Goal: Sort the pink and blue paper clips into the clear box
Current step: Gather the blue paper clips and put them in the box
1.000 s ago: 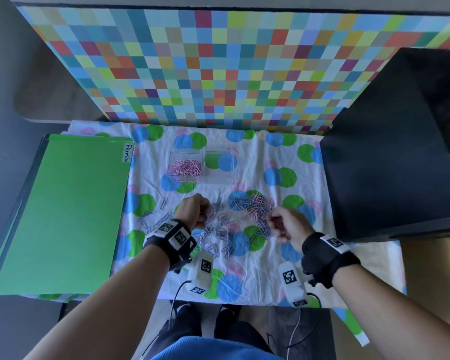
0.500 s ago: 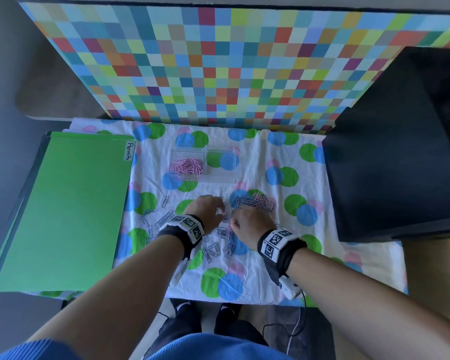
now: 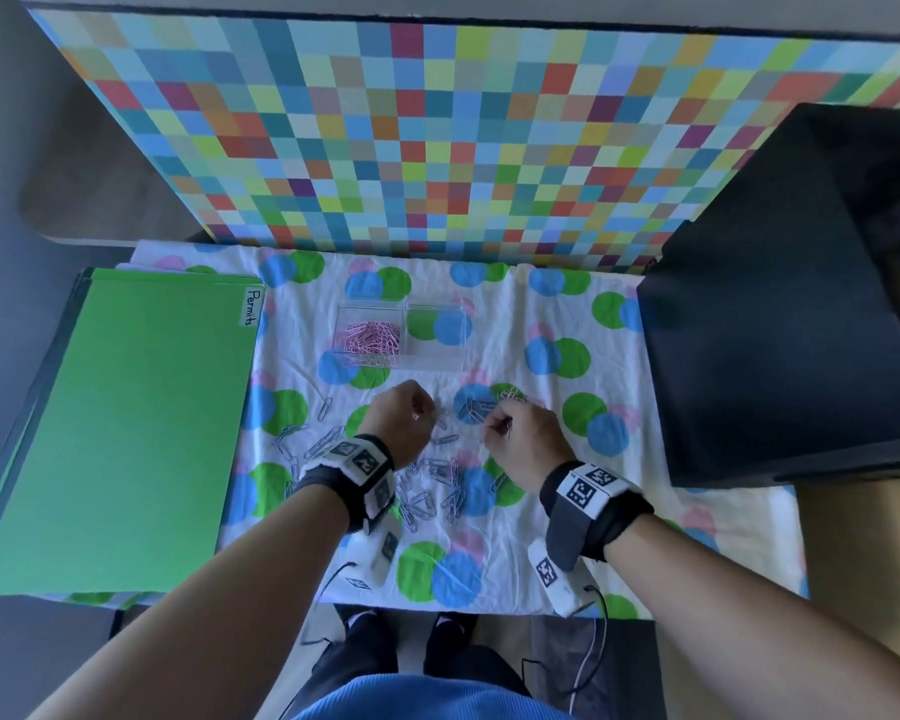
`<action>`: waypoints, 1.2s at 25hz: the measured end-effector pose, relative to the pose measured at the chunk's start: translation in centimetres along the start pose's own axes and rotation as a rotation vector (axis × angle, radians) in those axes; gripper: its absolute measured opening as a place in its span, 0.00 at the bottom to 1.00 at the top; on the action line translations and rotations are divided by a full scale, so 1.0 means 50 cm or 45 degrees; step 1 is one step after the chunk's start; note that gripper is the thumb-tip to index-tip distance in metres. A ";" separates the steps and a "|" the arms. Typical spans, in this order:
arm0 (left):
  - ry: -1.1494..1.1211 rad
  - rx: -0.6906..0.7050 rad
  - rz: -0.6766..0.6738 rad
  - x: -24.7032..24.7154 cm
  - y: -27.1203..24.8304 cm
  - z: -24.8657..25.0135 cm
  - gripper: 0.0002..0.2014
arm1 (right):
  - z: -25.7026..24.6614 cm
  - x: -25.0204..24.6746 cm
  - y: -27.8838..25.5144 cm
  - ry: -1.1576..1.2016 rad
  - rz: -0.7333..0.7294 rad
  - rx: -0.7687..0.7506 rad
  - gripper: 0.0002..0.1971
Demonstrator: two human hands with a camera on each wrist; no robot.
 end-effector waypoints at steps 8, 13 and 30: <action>-1.654 -0.569 -0.177 0.018 -0.021 0.023 0.13 | -0.157 -0.041 0.046 -0.011 -0.099 -0.302 0.07; -1.861 -0.597 -0.138 0.026 -0.018 0.028 0.17 | -0.219 -0.010 0.044 -0.478 -0.330 -0.508 0.14; -0.683 -0.290 0.185 -0.163 0.167 -0.005 0.12 | 0.125 -0.102 -0.017 0.002 0.087 0.242 0.10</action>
Point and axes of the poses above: each hand's wrist, its own y-axis towards the middle knuckle, its own x-axis out of the palm, z = x × y, the point moved 5 cm from there along y, towards the middle knuckle, and after that the axes turned 7 degrees about -y, right-handed, at the moved point
